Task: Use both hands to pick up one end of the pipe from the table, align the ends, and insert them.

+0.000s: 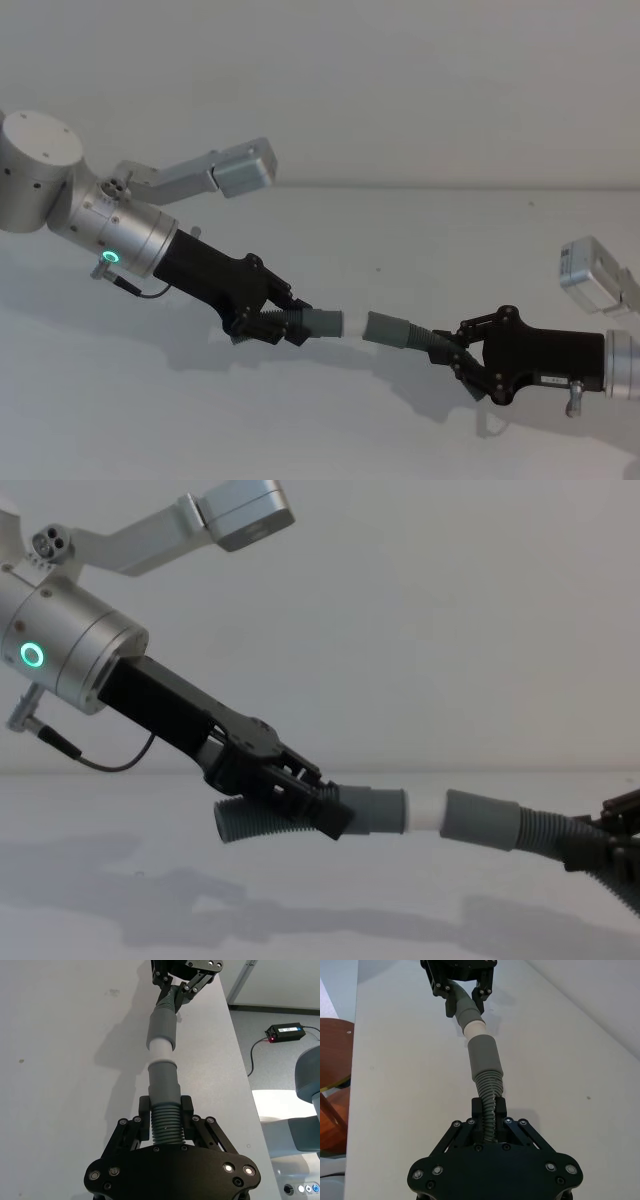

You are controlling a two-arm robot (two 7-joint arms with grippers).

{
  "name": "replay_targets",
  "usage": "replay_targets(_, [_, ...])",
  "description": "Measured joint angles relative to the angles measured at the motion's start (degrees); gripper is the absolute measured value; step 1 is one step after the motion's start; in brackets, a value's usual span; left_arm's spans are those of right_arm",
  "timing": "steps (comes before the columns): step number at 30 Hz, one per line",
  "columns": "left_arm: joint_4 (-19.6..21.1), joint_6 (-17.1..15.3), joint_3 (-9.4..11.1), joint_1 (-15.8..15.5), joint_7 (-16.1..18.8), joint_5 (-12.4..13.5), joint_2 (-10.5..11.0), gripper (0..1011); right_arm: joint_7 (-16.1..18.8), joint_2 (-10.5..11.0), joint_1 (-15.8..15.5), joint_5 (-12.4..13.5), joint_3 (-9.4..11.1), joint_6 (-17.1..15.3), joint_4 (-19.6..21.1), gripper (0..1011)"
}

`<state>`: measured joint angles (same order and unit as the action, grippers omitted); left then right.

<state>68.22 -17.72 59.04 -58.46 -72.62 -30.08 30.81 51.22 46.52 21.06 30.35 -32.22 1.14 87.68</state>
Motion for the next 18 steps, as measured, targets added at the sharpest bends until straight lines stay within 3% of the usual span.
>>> replay_targets(18, [0.1, 0.0, 0.1, 0.0, 0.0, -0.1, 0.0, 341, 0.0, 0.1, 0.0, 0.0, 0.0, 0.0, 0.0, 124])
